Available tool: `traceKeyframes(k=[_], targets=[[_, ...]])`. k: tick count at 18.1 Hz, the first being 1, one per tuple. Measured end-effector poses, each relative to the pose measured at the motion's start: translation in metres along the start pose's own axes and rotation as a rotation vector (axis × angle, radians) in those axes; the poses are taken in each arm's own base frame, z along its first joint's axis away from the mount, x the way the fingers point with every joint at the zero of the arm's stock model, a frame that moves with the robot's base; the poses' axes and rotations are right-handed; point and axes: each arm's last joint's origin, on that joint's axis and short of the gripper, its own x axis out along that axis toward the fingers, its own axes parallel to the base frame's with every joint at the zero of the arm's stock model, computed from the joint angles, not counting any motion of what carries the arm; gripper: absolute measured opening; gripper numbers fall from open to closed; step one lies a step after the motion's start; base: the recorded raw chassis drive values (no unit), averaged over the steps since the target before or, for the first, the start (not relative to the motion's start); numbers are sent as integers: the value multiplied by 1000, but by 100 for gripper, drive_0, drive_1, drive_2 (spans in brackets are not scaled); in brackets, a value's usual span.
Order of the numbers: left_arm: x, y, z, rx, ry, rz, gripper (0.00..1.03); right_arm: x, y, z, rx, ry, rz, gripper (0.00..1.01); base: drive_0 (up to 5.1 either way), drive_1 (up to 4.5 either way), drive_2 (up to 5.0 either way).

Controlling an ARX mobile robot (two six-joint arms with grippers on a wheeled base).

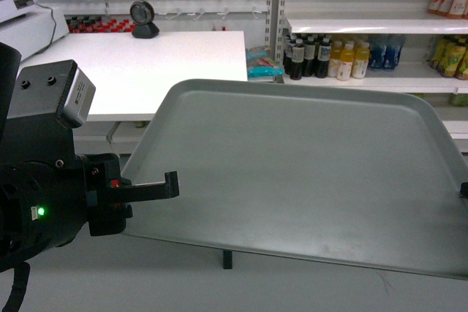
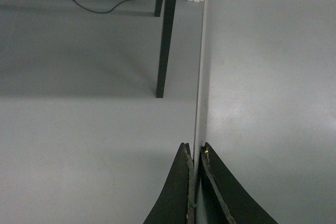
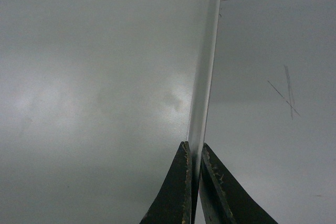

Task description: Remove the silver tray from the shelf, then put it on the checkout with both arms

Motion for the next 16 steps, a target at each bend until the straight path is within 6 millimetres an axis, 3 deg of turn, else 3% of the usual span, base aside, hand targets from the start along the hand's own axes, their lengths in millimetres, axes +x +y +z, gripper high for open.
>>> traceKeyframes(k=[16], targets=[[0, 0, 0, 0, -1, -1, 3, 0, 0, 0, 1, 4, -1, 3, -498, 248, 248]])
